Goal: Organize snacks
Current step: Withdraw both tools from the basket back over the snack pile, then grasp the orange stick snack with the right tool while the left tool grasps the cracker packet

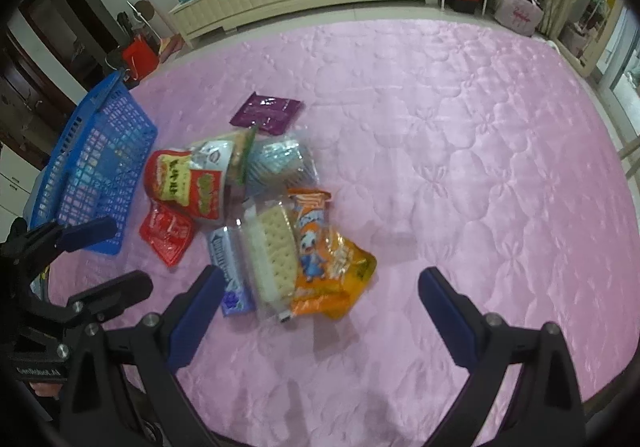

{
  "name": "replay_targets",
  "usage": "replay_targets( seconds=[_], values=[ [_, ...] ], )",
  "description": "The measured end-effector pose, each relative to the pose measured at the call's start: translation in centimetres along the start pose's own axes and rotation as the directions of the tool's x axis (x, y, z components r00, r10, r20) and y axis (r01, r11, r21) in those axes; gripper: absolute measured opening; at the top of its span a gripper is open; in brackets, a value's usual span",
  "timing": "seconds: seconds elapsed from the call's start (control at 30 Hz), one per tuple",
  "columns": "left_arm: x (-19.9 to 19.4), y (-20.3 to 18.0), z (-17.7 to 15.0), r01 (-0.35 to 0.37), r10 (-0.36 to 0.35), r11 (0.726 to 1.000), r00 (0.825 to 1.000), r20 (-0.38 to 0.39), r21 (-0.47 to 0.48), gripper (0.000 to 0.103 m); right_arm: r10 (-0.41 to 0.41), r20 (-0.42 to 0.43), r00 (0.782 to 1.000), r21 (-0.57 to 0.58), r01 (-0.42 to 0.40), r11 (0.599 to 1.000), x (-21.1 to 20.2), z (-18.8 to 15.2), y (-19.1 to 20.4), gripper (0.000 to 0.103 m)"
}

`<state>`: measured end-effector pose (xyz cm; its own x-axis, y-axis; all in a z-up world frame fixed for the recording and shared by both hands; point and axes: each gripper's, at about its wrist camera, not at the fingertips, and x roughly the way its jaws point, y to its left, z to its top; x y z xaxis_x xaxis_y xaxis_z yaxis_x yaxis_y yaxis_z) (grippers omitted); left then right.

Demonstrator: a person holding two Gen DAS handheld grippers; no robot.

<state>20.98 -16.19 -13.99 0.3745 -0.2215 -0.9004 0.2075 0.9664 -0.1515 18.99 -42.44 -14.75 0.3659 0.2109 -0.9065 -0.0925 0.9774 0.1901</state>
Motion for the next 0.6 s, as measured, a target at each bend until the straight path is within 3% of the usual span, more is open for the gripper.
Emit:
replay_targets(
  seconds=[0.37, 0.43, 0.6],
  values=[
    [1.5, 1.5, 1.2, 0.005, -0.006, 0.998, 1.000, -0.025, -0.056, 0.080, -0.036, -0.151, 0.988, -0.022, 0.033, 0.999, 5.7, 2.1, -0.5, 0.065],
    [1.3, 1.5, 1.2, 0.010, -0.012, 0.998, 1.000, -0.023, -0.057, 0.080, -0.025, -0.166, 0.986, -0.004, 0.025, 1.000, 6.2, 2.0, -0.8, 0.048],
    [0.7, 1.0, 1.1, 0.019, -0.020, 0.999, 1.000, -0.020, -0.044, 0.080, -0.039, -0.148, 0.988, -0.018, 0.037, 0.999, 6.3, 1.1, -0.8, 0.024]
  ],
)
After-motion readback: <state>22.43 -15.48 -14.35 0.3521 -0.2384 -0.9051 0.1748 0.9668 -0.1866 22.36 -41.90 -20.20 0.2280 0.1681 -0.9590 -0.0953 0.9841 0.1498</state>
